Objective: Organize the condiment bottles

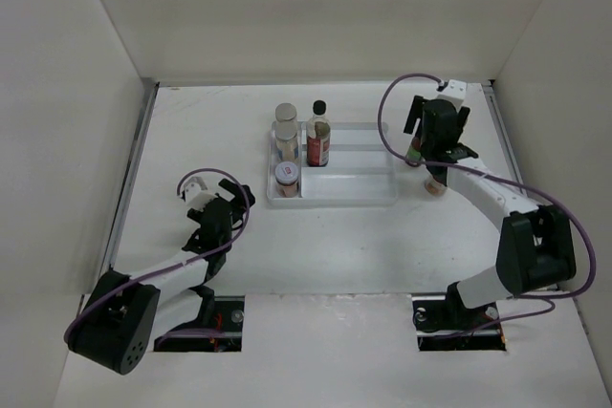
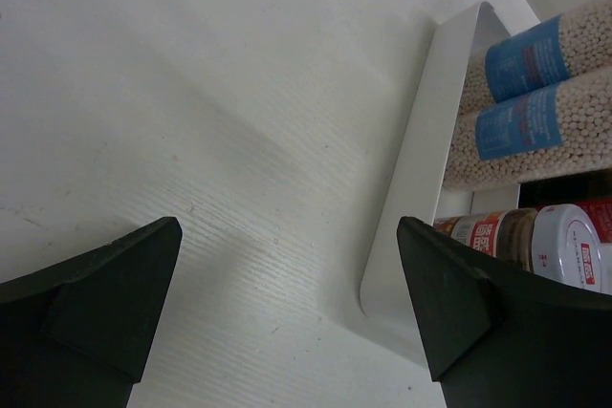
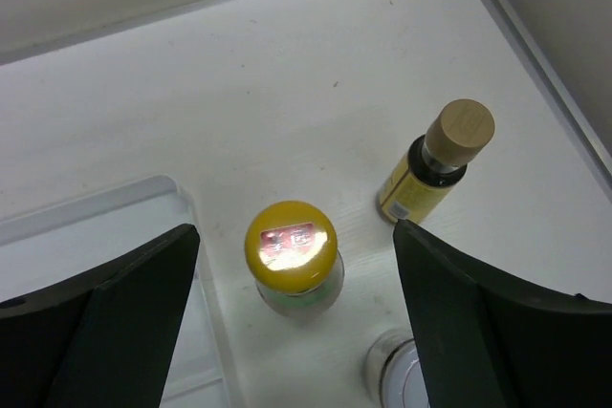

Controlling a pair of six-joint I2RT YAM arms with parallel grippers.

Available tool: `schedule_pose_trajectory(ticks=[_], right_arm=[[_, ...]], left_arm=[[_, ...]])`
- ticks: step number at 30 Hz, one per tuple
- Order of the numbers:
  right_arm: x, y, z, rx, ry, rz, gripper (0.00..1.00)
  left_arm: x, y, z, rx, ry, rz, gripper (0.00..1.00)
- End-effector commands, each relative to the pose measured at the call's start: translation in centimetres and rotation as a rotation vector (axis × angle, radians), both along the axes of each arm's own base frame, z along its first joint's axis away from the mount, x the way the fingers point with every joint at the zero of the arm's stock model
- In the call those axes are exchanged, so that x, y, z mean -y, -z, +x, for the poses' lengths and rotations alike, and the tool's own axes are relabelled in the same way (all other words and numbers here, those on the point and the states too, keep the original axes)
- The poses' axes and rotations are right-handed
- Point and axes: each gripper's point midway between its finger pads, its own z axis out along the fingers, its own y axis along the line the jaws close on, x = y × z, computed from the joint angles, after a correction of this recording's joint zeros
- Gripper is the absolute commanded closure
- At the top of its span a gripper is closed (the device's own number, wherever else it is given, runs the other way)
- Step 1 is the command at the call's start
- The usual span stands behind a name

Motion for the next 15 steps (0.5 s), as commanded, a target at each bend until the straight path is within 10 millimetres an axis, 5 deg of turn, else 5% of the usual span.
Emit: schedule_pose_trajectory(ticks=[1,8,10,15], right_arm=[[0.7,-1.5,1.2,0.066,0.017,0.043,0.15],[0.3,-1.0,2.8,0.083,0.011,0.076,0.62],[0.4,-2.5,2.8,0.134,0.019,0.079,0.72],[-0.3,-9.5,0.5,0.297,0.022,0.044,0.75]], left_arm=[[0.5,-1.6,1.0,0.060,0.005,-0.035,0.00],[0.7,-1.6,1.1,0.061,0.011,-0.041,0.00],[0.7,-1.4,1.0,0.058,0.014,-0.042,0.00],[0.7,-1.5,1.1,0.060,0.017,-0.044,0.00]])
